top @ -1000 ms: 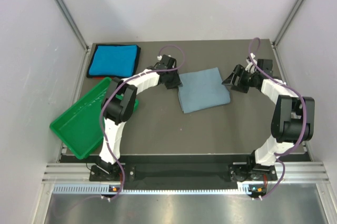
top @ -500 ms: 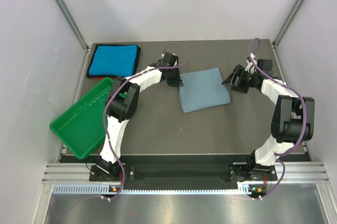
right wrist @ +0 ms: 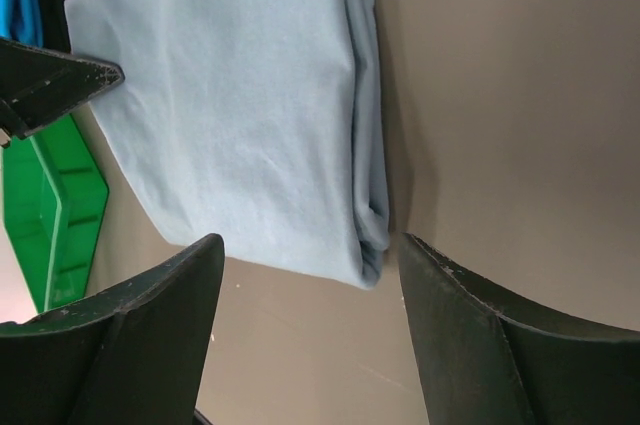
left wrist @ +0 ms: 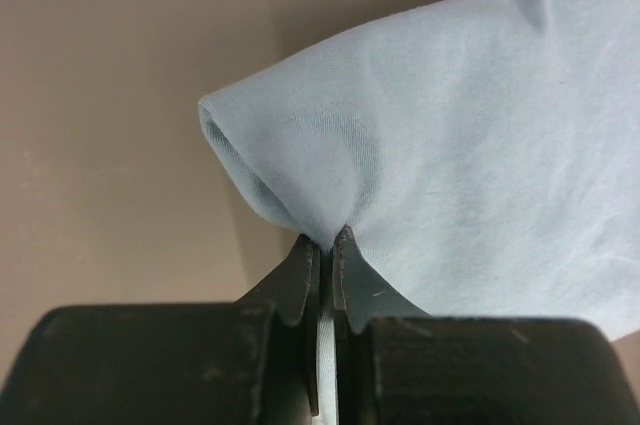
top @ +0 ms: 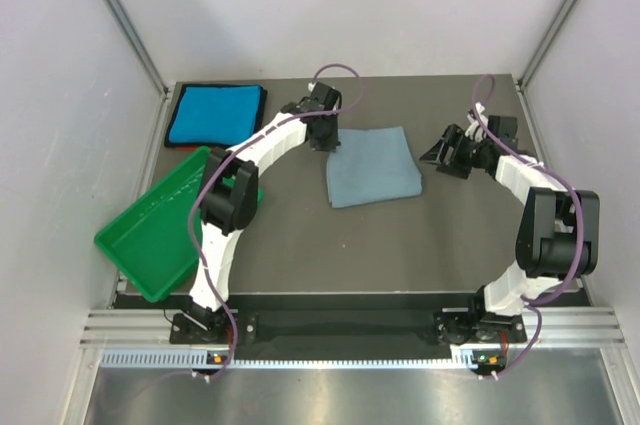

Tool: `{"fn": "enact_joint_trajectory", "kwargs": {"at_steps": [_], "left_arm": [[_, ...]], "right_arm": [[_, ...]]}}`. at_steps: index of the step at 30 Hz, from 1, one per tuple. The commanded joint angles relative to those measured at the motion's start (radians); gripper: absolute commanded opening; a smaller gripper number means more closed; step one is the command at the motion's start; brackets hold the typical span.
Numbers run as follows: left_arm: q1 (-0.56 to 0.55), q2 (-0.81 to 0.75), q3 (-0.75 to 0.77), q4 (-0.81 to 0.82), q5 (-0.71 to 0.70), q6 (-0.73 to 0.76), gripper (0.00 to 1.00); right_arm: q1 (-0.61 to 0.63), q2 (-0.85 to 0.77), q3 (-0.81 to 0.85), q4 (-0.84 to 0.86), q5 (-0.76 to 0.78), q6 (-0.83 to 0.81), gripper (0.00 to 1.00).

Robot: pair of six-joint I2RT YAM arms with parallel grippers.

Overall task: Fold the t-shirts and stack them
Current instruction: Neatly place the folded tshirt to the corner

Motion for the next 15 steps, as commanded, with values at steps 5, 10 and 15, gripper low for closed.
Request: {"fn": "enact_joint_trajectory", "kwargs": {"at_steps": [5,10,15], "left_arm": [[0.012,-0.051,0.104,-0.095,-0.085,0.16,0.0],[0.054,-0.097,0.133,-0.169,-0.1,0.342,0.0],[0.114,-0.175,0.131,-0.184,-0.077,0.474,0.0]], "right_arm": [[0.009,-0.045,0.009,0.041,-0.021,0.006,0.71],[0.018,-0.062,-0.001,0.055,-0.027,0.019,0.71],[0.032,-0.062,-0.006,0.089,-0.042,0.042,0.71]]}}
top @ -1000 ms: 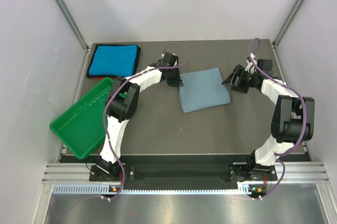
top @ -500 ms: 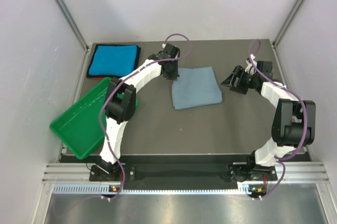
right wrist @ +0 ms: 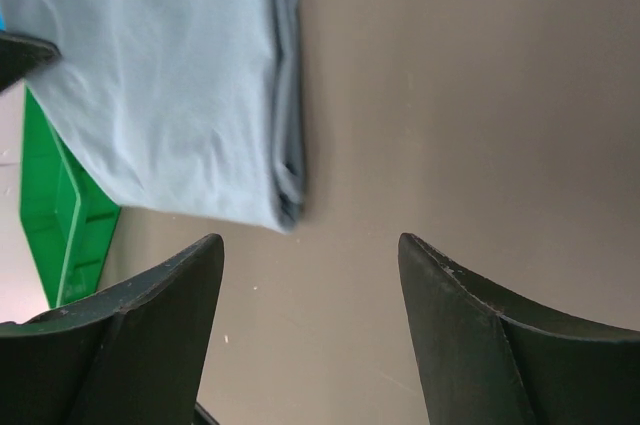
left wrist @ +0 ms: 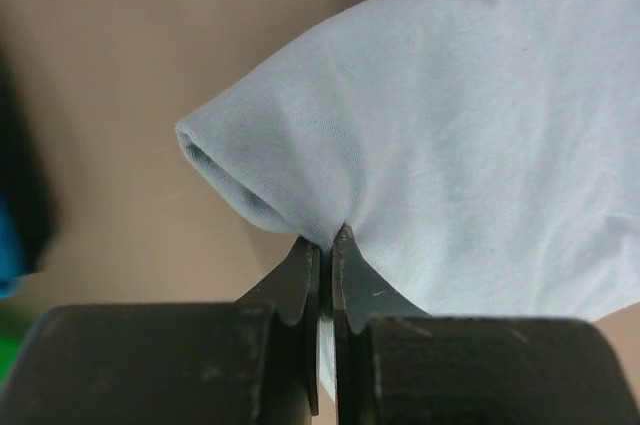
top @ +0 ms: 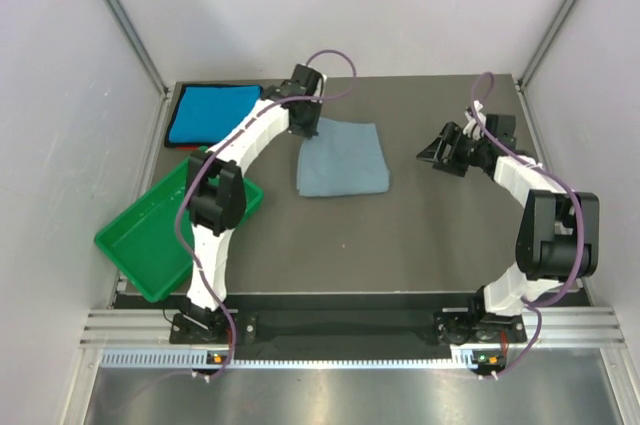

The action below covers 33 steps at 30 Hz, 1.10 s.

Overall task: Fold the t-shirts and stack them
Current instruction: Neatly place the folded tshirt to the corner

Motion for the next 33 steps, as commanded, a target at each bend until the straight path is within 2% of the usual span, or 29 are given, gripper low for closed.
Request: {"fn": "enact_joint_trajectory", "kwargs": {"at_steps": [1,6,15,19,21,26,33], "left_arm": [[0.065,-0.133,0.041,-0.026,-0.027,0.155,0.0],[0.086,-0.21,0.03,0.027,-0.16,0.355,0.0],[0.174,-0.285,0.105,0.067,-0.154,0.526,0.0],[0.219,-0.287,0.125,0.073,-0.195,0.589,0.0],[0.265,-0.293,0.118,0.095,-0.151,0.607,0.0],[0.355,-0.345,-0.016,0.345,-0.056,0.653,0.0],[0.446,-0.29,0.003,0.431,-0.002,0.678,0.0]], "right_arm": [[0.016,-0.047,-0.005,0.069,-0.035,0.022,0.71],[0.042,-0.053,-0.018,0.118,-0.048,0.052,0.71],[0.062,-0.006,0.004,0.187,-0.061,0.084,0.71],[0.062,0.014,0.013,0.202,-0.063,0.089,0.71],[0.062,0.025,0.015,0.211,-0.058,0.095,0.71],[0.062,0.05,0.039,0.238,-0.06,0.115,0.71],[0.062,0.096,0.032,0.293,-0.057,0.134,0.71]]}}
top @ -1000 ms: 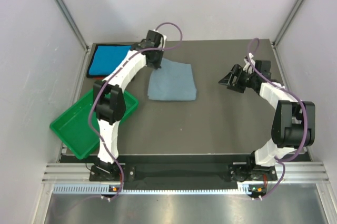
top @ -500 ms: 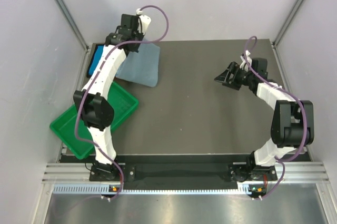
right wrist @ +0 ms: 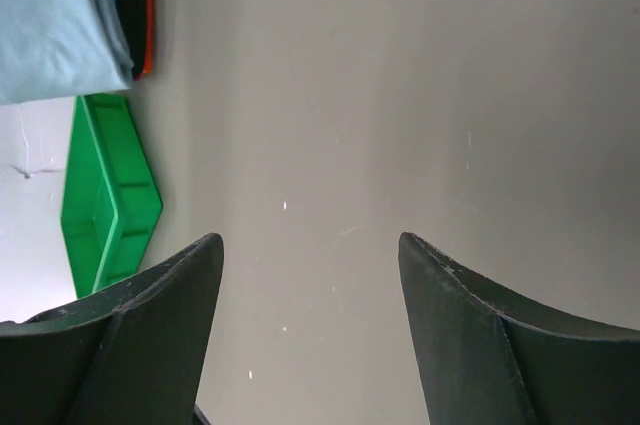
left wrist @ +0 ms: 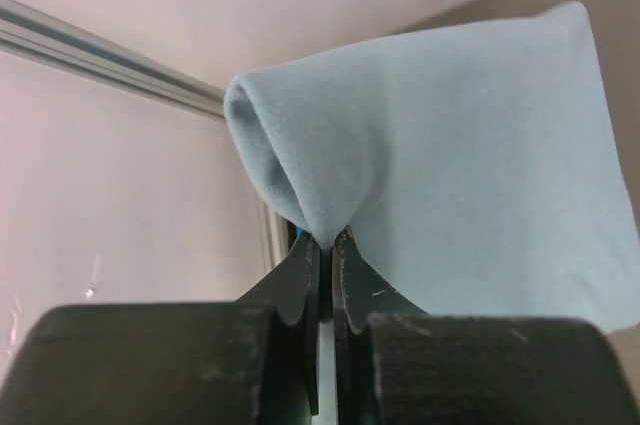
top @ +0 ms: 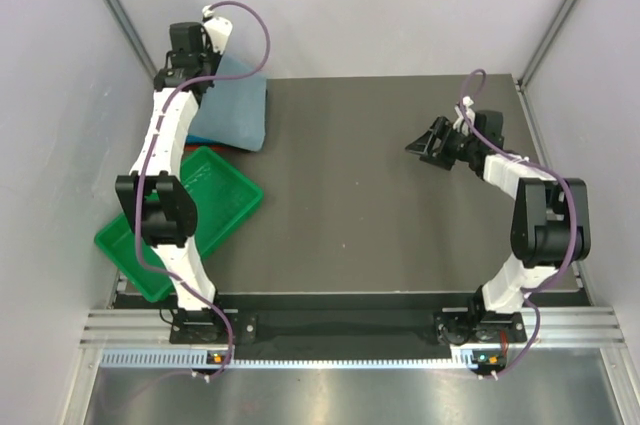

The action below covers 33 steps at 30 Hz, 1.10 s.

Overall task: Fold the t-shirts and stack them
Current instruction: Neatly place the folded tshirt to the corner

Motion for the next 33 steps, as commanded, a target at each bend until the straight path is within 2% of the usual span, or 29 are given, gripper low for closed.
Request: {"fn": "enact_joint_trajectory", "kwargs": {"at_steps": [1,6,13,17,24,28,33], "left_arm": [[0.022,-0.022,0.034,0.186,0.052,0.036,0.0],[0.114,-0.008,0.009,0.242,0.114,0.029,0.0],[0.133,0.004,-0.118,0.365,0.152,-0.005,0.0],[0.134,0.047,-0.132,0.411,0.16,-0.006,0.0],[0.134,0.167,-0.098,0.485,-0.01,-0.02,0.0],[0.137,0.212,-0.078,0.541,-0.041,-0.025,0.0],[0.142,0.294,0.004,0.531,-0.113,-0.029,0.0]], "right_arm": [[0.007,0.026,0.036,0.1,-0.017,0.019,0.71],[0.007,0.084,0.064,0.091,-0.026,0.003,0.72],[0.007,0.127,0.068,0.121,-0.036,0.003,0.72],[0.007,0.144,0.076,0.123,-0.04,0.002,0.72],[0.007,0.159,0.088,0.129,-0.039,0.002,0.72],[0.007,0.17,0.096,0.129,-0.036,0.0,0.72],[0.007,0.191,0.108,0.13,-0.033,0.0,0.72]]}}
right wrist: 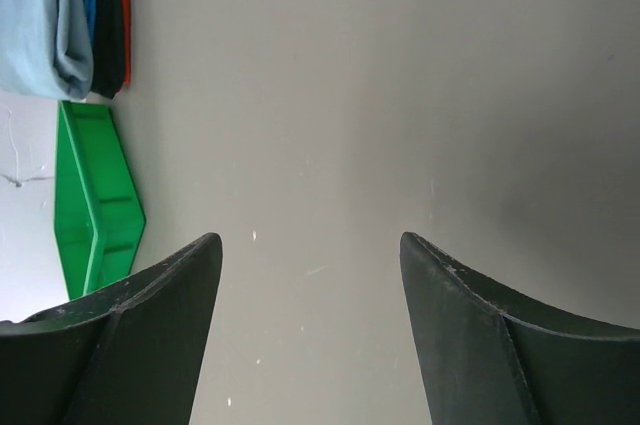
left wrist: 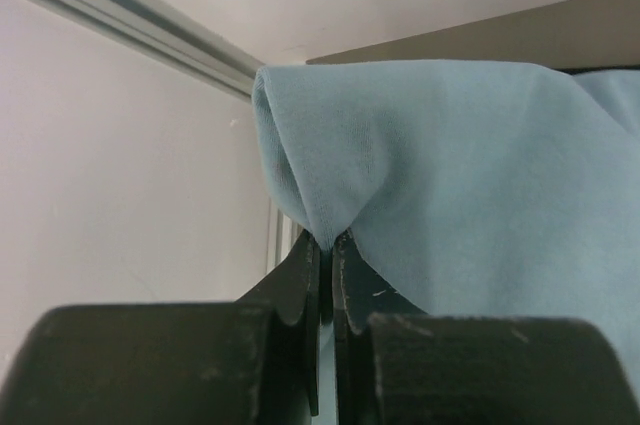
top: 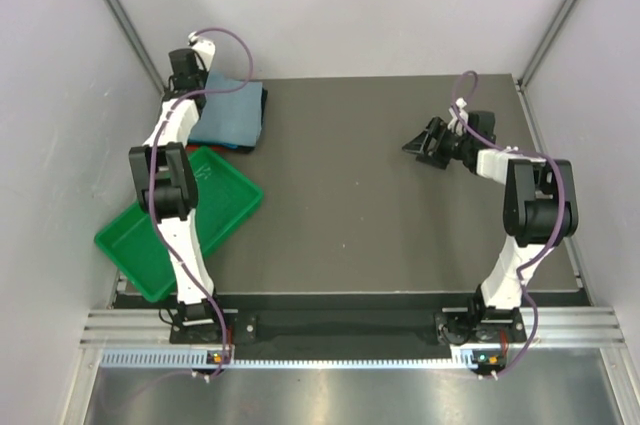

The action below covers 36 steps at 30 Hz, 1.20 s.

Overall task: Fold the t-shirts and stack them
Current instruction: Neatly place the folded tshirt to the corner

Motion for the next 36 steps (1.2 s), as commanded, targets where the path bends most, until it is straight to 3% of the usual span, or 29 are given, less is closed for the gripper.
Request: {"fn": "enact_joint_trajectory", "kwargs": {"at_steps": [1,4,8,11,15,20,26,33,36], "left_arm": [[0.006,0.026,0.096,0.104,-0.103,-0.02,0.05],[0.003,0.054,0.128,0.098,-0.202,-0.035,0.37],[0.003,0.039,0.134,0.053,-0.299,-0.095,0.53],[0.0,0.007,0.139,-0.023,-0.297,-0.159,0.55],[-0.015,-0.059,0.134,-0.189,-0.138,-0.26,0.55],[-0.02,-0.176,0.033,-0.269,-0.025,-0.408,0.55],[-0.018,-0.224,-0.163,-0.234,-0.025,-0.452,0.55],[-0.014,-0.144,-0.244,-0.165,-0.144,-0.409,0.55],[-0.009,-0.121,-0.209,-0.165,-0.174,-0.395,0.55]], "right_arm": [[0.007,0.025,0.043,0.047,-0.009,-0.01,0.72],[0.007,0.036,0.046,0.048,-0.006,-0.007,0.72],[0.038,0.036,0.051,0.045,-0.009,-0.003,0.73],[0.04,0.016,0.048,0.037,-0.007,-0.004,0.73],[0.041,-0.008,0.034,0.01,0.0,-0.018,0.73],[0.047,-0.06,0.013,-0.009,0.002,-0.016,0.73],[0.055,-0.096,-0.006,-0.021,0.002,-0.021,0.73],[0.055,-0.122,-0.009,-0.065,0.011,-0.052,0.74],[0.055,-0.139,-0.003,-0.085,0.009,-0.055,0.74]]}}
